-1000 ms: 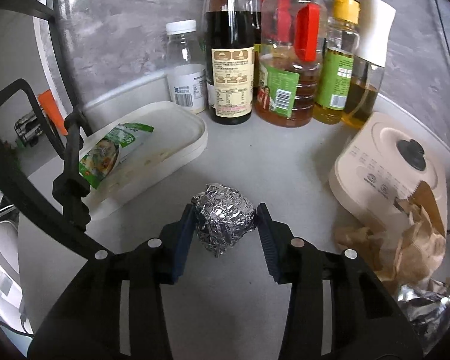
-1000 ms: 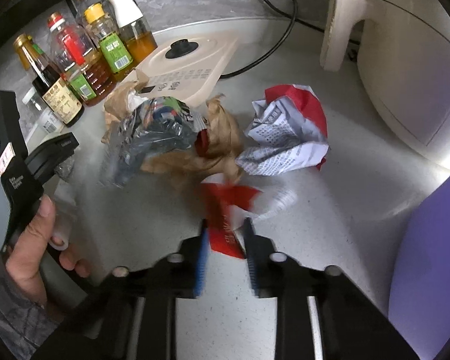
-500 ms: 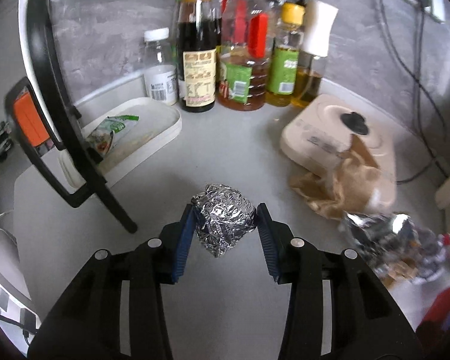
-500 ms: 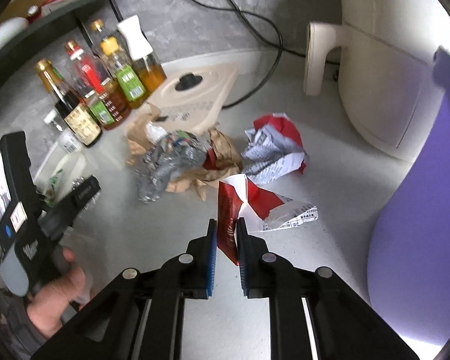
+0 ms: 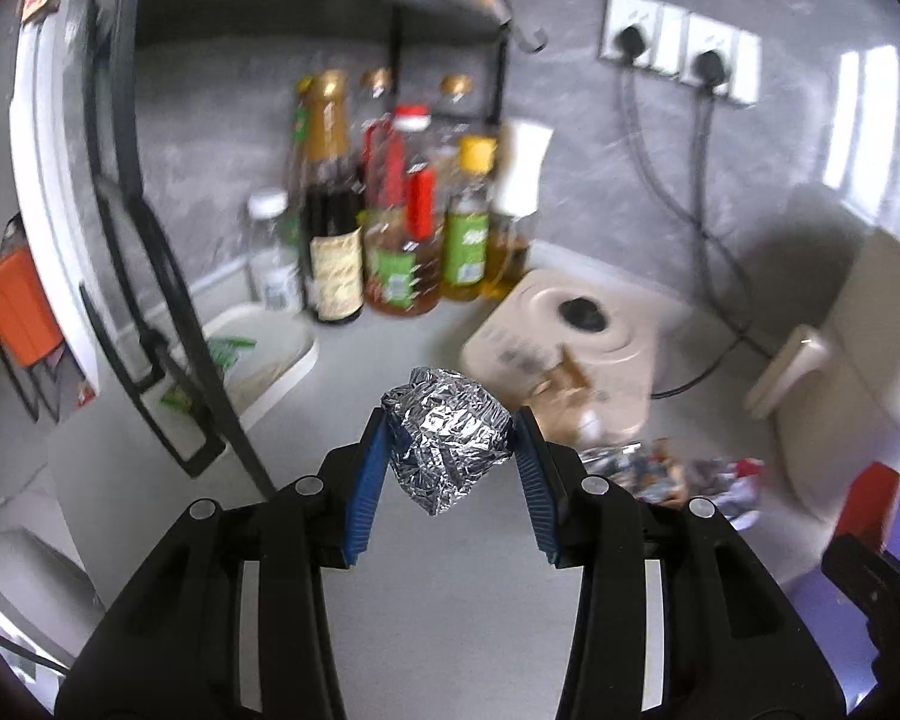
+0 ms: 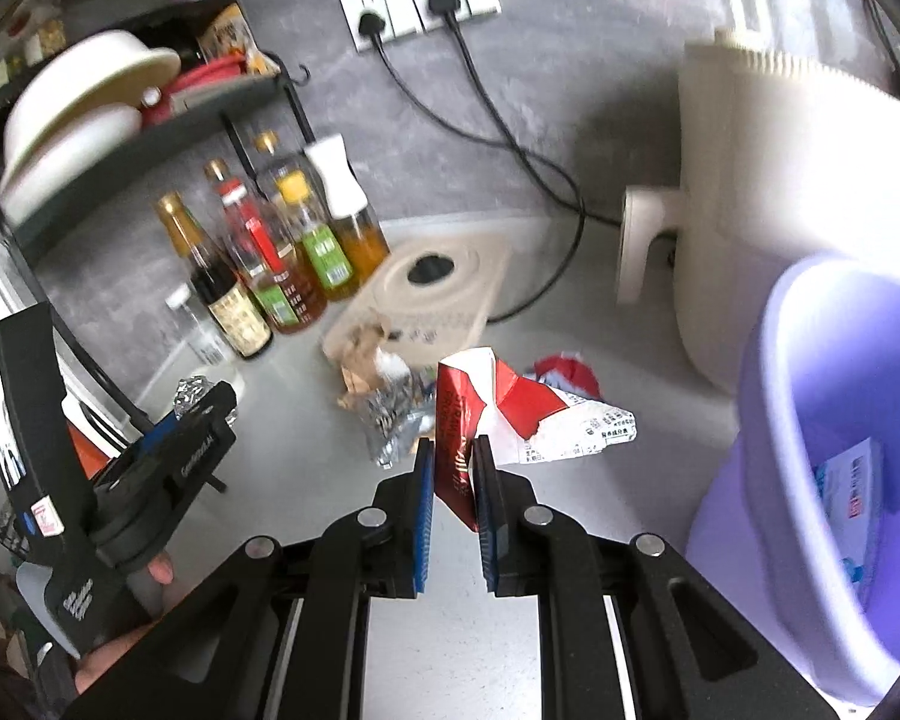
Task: Collect trash
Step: 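Carry the foil ball and red wrapper over the lavender bucket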
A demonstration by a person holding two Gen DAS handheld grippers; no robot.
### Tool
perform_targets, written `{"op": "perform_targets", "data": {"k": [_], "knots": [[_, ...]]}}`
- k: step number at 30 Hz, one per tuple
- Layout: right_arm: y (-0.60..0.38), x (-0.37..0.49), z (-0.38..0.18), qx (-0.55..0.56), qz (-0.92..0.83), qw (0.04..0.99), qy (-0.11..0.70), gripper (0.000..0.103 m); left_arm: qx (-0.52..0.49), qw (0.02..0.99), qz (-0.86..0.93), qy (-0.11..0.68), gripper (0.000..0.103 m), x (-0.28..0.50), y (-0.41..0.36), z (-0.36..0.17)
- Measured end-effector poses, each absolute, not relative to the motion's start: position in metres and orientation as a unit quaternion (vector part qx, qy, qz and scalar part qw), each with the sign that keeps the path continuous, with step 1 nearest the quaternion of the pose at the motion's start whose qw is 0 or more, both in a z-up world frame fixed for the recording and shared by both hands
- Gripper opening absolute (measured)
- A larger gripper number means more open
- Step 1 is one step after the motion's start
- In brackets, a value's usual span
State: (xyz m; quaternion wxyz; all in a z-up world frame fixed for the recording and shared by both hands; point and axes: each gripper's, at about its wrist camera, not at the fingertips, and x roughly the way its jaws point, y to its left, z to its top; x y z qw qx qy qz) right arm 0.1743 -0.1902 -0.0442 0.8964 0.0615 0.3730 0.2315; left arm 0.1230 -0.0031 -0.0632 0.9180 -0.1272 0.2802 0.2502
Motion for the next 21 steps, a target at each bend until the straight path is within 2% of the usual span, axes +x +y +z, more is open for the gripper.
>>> {"op": "perform_targets", "data": {"k": [9,21], "knots": [[-0.22,0.156,-0.012,0.067,0.217,0.915,0.333,0.013,-0.086,0.942,0.196,0.257,0.042,0.125,-0.042,-0.025],[-0.289,0.143,0.002,0.088,0.158,0.935,0.306,0.013,-0.062,0.962,0.104,0.244,0.042,0.144,-0.109,0.002]]}}
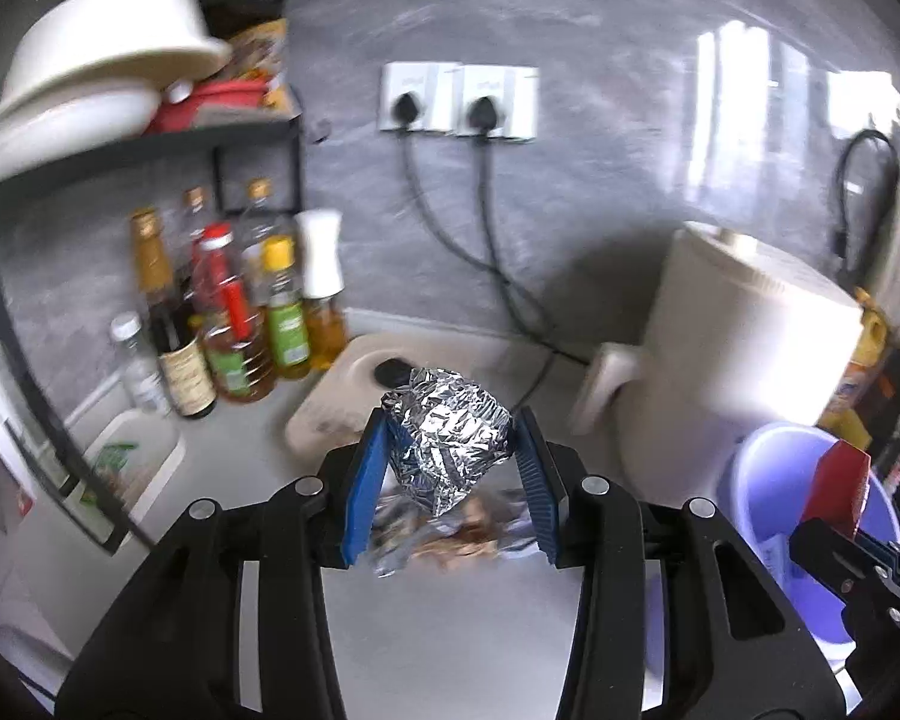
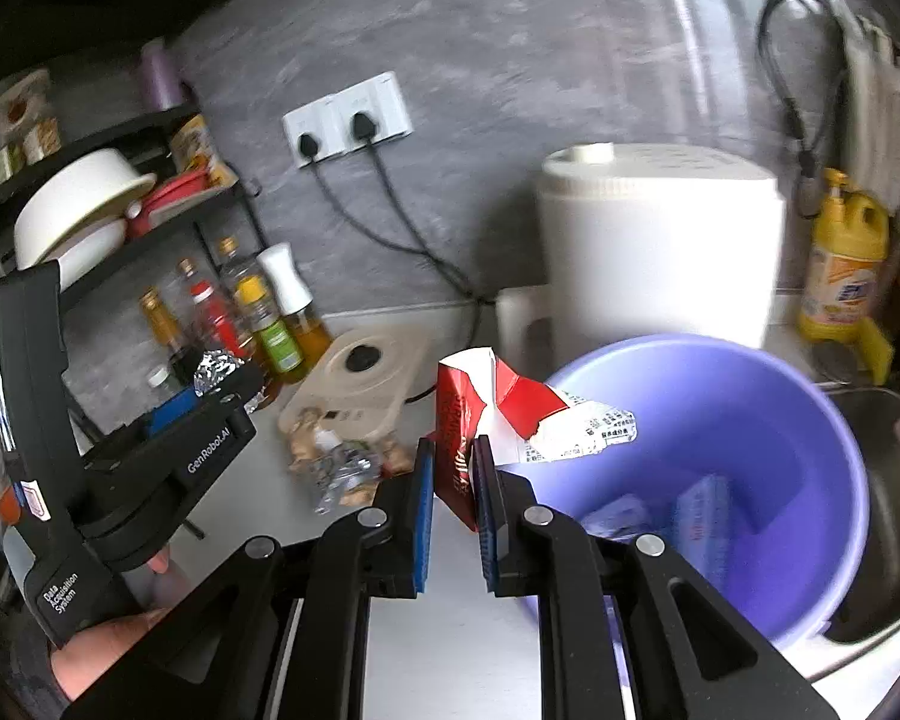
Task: Collect trash
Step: 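Carry the foil ball and red wrapper over the lavender bucket, then open both tools to drop the foil ball and wrapper into the bucket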
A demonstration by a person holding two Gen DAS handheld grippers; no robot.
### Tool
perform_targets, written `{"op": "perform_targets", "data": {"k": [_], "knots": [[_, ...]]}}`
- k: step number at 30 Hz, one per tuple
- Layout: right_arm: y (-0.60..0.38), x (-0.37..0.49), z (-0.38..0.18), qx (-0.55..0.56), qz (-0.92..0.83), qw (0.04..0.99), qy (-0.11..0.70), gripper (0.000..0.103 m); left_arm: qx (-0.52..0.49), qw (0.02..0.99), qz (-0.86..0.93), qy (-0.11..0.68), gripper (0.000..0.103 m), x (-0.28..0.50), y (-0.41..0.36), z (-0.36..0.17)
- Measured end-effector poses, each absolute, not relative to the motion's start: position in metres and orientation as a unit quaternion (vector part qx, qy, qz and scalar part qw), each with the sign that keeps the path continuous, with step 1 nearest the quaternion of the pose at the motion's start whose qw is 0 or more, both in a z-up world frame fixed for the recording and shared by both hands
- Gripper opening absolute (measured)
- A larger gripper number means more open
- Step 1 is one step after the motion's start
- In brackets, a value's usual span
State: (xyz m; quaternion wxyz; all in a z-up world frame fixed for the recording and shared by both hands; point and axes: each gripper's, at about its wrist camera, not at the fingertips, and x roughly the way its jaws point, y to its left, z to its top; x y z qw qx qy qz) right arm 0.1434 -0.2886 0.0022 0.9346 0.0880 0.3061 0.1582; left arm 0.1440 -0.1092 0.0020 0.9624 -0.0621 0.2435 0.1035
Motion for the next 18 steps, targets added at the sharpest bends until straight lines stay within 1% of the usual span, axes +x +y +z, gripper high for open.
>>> {"op": "perform_targets", "data": {"k": [11,13,14,17,18], "knots": [[-0.346,0.141,-0.003,0.12,0.103,0.941,0.298,0.013,-0.034,0.97,0.029,0.24,0.042,0.158,-0.173,0.01],[-0.354,0.14,-0.005,0.124,0.093,0.941,0.301,0.015,-0.029,0.97,0.019,0.241,0.042,0.159,-0.181,0.011],[-0.358,0.139,-0.006,0.129,0.084,0.941,0.301,0.018,-0.026,0.97,0.015,0.241,0.043,0.16,-0.185,0.011],[-0.37,0.133,-0.009,0.142,0.062,0.944,0.292,0.055,-0.016,0.969,0.0,0.245,0.042,0.163,-0.198,0.009],[-0.373,0.132,-0.009,0.145,0.059,0.944,0.291,0.055,-0.013,0.969,-0.004,0.246,0.042,0.164,-0.201,0.009]]}}
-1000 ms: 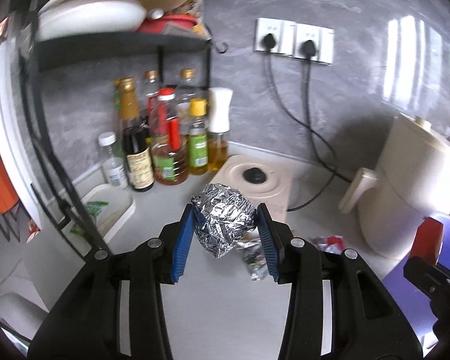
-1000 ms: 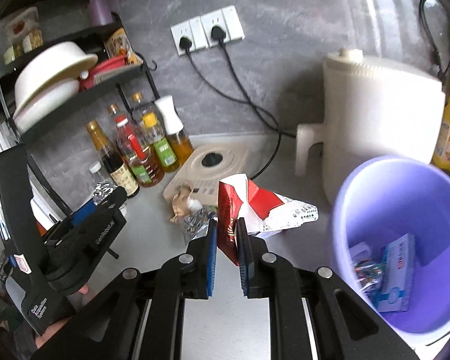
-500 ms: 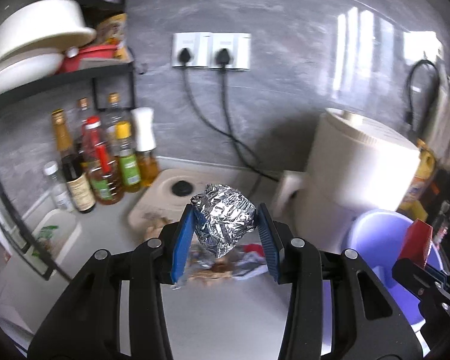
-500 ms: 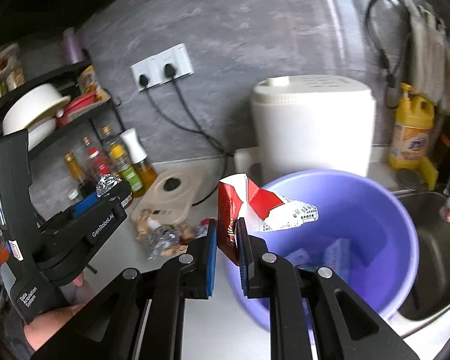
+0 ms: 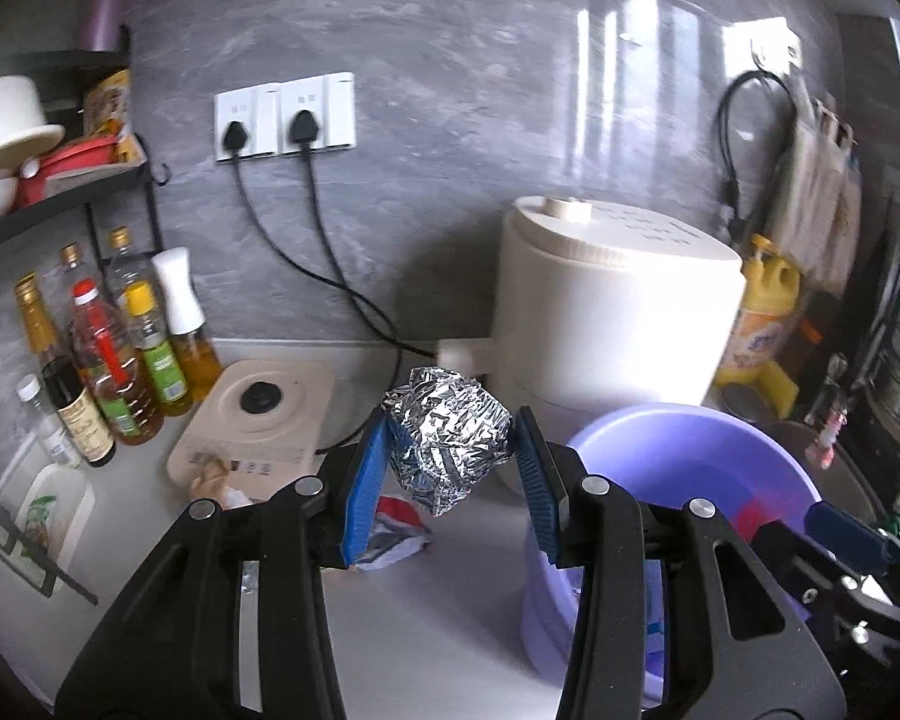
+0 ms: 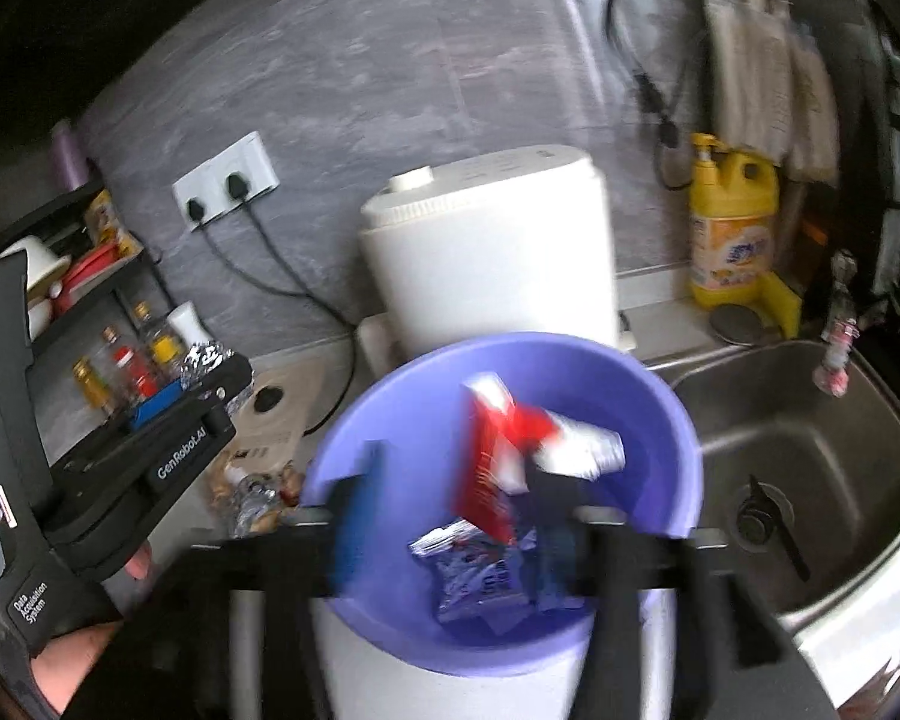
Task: Collect trash
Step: 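Open both tools to drop the foil ball and wrapper into the bucket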
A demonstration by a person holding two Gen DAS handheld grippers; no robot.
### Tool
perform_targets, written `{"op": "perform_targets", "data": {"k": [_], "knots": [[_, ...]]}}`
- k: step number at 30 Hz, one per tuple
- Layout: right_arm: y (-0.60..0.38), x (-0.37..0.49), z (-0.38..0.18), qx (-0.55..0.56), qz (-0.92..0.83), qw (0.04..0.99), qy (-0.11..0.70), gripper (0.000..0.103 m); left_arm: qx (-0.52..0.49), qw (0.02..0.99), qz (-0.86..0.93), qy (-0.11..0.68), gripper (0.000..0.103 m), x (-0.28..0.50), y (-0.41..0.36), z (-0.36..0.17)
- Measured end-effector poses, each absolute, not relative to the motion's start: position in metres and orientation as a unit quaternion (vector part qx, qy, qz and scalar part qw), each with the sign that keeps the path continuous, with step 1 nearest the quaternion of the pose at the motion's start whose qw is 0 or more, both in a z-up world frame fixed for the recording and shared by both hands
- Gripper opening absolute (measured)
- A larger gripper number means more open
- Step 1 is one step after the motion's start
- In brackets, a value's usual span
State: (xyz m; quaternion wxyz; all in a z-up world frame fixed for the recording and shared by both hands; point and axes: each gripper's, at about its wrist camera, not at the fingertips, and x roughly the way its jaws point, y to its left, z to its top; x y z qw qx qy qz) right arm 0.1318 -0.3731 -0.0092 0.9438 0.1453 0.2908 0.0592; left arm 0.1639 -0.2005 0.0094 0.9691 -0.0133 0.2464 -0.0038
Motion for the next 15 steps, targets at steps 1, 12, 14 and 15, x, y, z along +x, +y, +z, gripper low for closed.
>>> {"op": "perform_targets", "data": {"k": [1,12,14,15], "knots": [[-0.376,0.131,-0.01,0.149,0.059,0.943,0.292,0.055,-0.01,0.969,-0.008,0.248,0.042,0.165,-0.204,0.008],[-0.406,0.107,-0.022,0.181,0.024,0.939,0.292,0.055,0.0,0.964,-0.063,0.258,0.043,0.163,-0.242,0.0],[-0.41,0.103,-0.025,0.185,0.018,0.937,0.295,0.055,-0.002,0.964,-0.069,0.258,0.043,0.163,-0.245,0.0],[-0.412,0.102,-0.026,0.187,0.016,0.937,0.295,0.055,-0.003,0.963,-0.073,0.258,0.043,0.162,-0.246,0.0]]}}
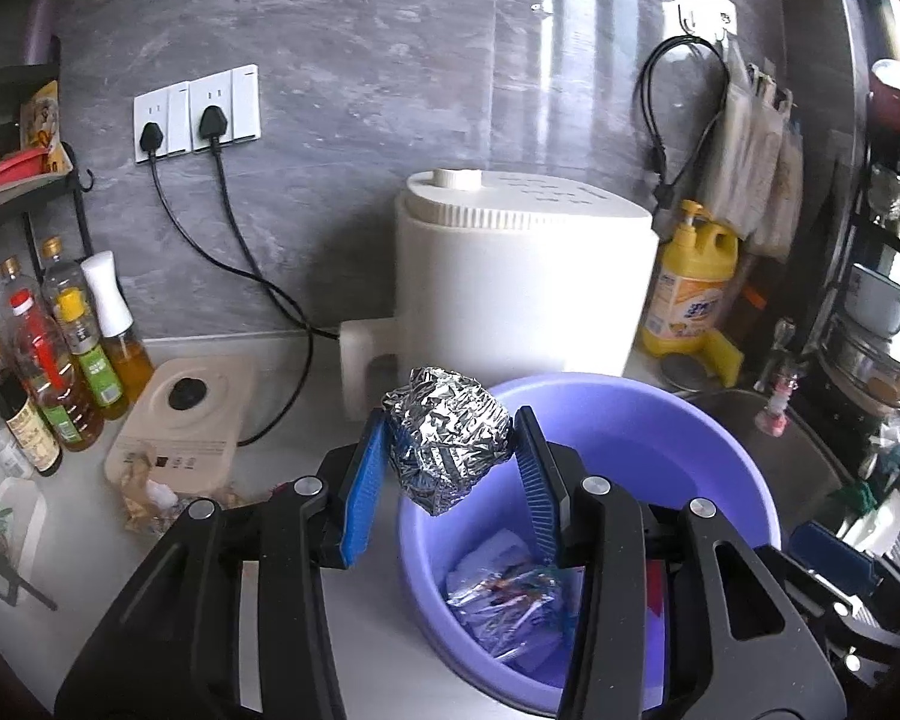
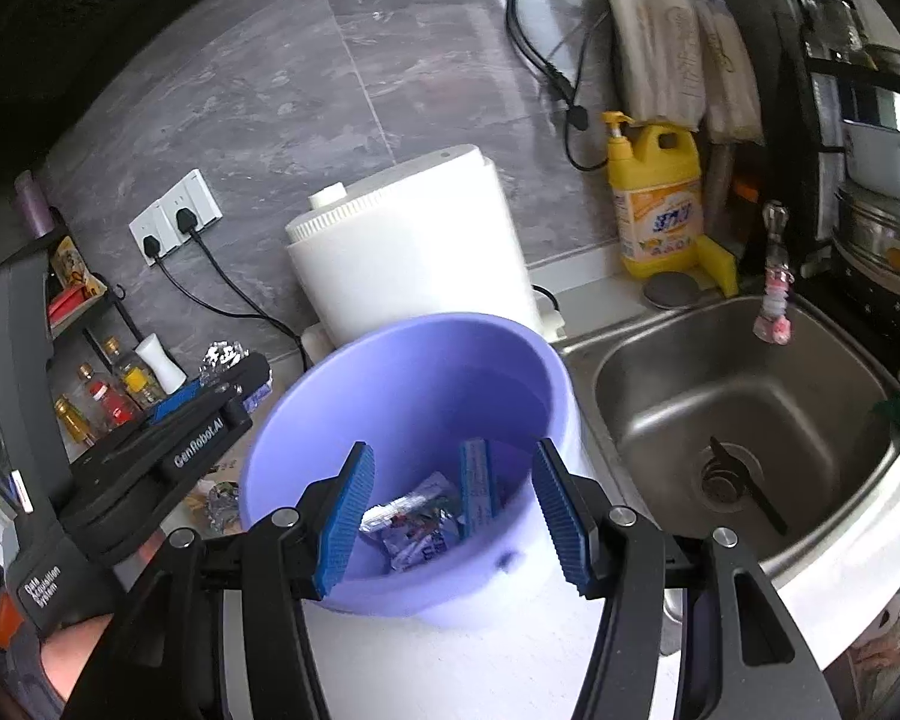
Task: Collect trash
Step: 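Open both tools to drop the foil ball and wrapper into the bucket, then move both tools back to the trash pile on the counter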
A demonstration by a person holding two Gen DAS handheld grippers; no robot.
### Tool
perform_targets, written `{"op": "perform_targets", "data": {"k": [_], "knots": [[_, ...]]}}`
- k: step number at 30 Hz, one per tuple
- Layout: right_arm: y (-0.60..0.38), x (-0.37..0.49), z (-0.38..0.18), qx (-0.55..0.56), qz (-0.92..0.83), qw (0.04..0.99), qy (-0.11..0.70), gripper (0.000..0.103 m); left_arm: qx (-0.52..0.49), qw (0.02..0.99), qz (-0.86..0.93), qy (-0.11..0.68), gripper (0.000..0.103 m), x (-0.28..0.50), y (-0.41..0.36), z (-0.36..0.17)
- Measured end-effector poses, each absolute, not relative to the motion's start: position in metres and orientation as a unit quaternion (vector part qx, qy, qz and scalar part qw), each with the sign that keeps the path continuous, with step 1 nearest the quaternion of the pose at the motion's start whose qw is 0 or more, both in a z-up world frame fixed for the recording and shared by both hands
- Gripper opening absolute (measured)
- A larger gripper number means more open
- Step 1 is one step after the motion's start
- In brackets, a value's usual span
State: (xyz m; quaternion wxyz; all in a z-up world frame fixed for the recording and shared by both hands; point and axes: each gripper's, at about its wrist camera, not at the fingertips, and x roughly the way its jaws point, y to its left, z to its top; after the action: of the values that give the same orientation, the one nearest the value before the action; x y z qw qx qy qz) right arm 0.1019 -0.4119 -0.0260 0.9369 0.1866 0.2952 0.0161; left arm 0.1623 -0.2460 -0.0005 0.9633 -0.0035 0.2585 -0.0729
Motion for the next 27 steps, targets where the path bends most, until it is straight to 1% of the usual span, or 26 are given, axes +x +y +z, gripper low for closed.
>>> {"op": "perform_targets", "data": {"k": [4,5,7,10,12,15,19,27], "knots": [[-0.417,0.098,-0.029,0.192,0.008,0.936,0.295,0.055,-0.015,0.958,-0.101,0.269,0.044,0.162,-0.251,-0.003],[-0.417,0.098,-0.029,0.193,0.007,0.936,0.295,0.055,-0.021,0.954,-0.11,0.277,0.048,0.162,-0.251,-0.003],[-0.417,0.097,-0.029,0.196,0.007,0.936,0.294,0.055,-0.039,0.95,-0.122,0.285,0.077,0.163,-0.247,-0.003],[-0.414,0.098,-0.029,0.197,0.013,0.935,0.293,0.055,-0.059,0.95,-0.126,0.28,0.087,0.16,-0.234,0.0],[-0.409,0.1,-0.028,0.194,0.022,0.936,0.294,0.055,-0.054,0.953,-0.111,0.275,0.092,0.158,-0.226,0.001],[-0.398,0.103,-0.026,0.189,0.037,0.936,0.294,0.055,-0.05,0.957,-0.084,0.273,0.096,0.158,-0.213,0.002],[-0.38,0.111,-0.023,0.181,0.062,0.936,0.295,0.057,-0.047,0.958,-0.048,0.279,0.097,0.159,-0.19,0.002],[-0.329,0.129,-0.013,0.153,0.118,0.938,0.288,0.073,-0.049,0.958,0.025,0.281,0.097,0.153,-0.134,0.003]]}}
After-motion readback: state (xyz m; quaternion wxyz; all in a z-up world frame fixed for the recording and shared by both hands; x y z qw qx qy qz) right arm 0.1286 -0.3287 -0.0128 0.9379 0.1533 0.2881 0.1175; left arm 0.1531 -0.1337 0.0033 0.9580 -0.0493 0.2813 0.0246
